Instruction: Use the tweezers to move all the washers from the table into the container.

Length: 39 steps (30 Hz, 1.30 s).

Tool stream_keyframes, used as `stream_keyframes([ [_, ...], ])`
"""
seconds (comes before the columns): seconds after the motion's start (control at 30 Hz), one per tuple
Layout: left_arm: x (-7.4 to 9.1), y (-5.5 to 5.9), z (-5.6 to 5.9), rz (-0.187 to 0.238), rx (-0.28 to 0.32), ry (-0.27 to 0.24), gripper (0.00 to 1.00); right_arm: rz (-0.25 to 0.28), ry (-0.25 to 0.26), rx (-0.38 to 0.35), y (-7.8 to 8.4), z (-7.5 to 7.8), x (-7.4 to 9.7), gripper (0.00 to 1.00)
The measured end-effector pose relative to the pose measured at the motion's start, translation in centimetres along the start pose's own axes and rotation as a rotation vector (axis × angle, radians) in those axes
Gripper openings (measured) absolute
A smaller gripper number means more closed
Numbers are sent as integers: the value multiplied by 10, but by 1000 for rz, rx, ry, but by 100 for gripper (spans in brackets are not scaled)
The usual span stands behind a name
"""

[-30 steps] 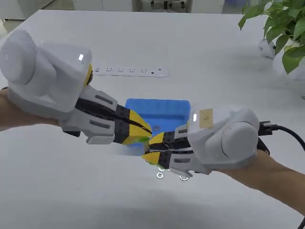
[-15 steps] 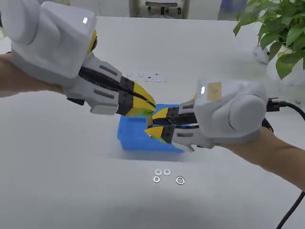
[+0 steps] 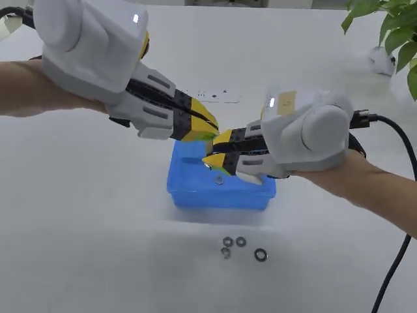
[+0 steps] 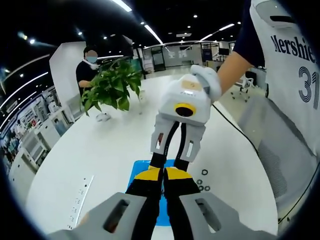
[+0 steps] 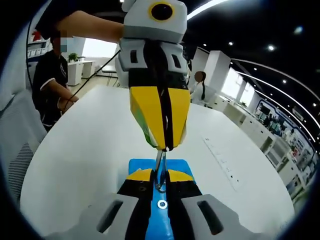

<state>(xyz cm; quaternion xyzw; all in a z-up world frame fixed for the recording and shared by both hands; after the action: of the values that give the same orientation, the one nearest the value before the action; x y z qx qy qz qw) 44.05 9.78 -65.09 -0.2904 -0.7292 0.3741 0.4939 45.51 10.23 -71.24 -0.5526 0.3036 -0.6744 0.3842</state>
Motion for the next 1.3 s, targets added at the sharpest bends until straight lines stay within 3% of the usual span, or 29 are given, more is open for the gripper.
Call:
stream_keyframes([
  [0.23,-15,20,-7,-11,36,10,5,-20,-21,-42,19,1,-13,10],
  [0.4,-23,26,-6,-11,46,20,5,-27,-29,-74,28,0,-14,10],
  [0.77,-27,32,-10,-15,59,29,5,-24,-32,-107,33,1,-17,10],
  [0.97,-26,29,-7,-14,48,34,5,-25,-33,-105,32,-2,-16,10],
  [1.3,-10,6,1,9,20,30,5,-9,-22,-60,12,-8,1,11],
])
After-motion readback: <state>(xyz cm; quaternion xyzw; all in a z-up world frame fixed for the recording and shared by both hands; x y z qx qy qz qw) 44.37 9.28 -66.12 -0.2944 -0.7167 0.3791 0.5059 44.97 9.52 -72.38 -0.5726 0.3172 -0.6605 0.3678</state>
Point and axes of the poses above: the centre of the closed fingertips' face, and the gripper's own axes: x roughly backward along the fingers, z roughly to its right, y roughly out of its underside, the point moved 2 cm from there along x, roughly backward along the fingers, and after that the axes turned 8 degrees about -y, right-handed, at the moved point
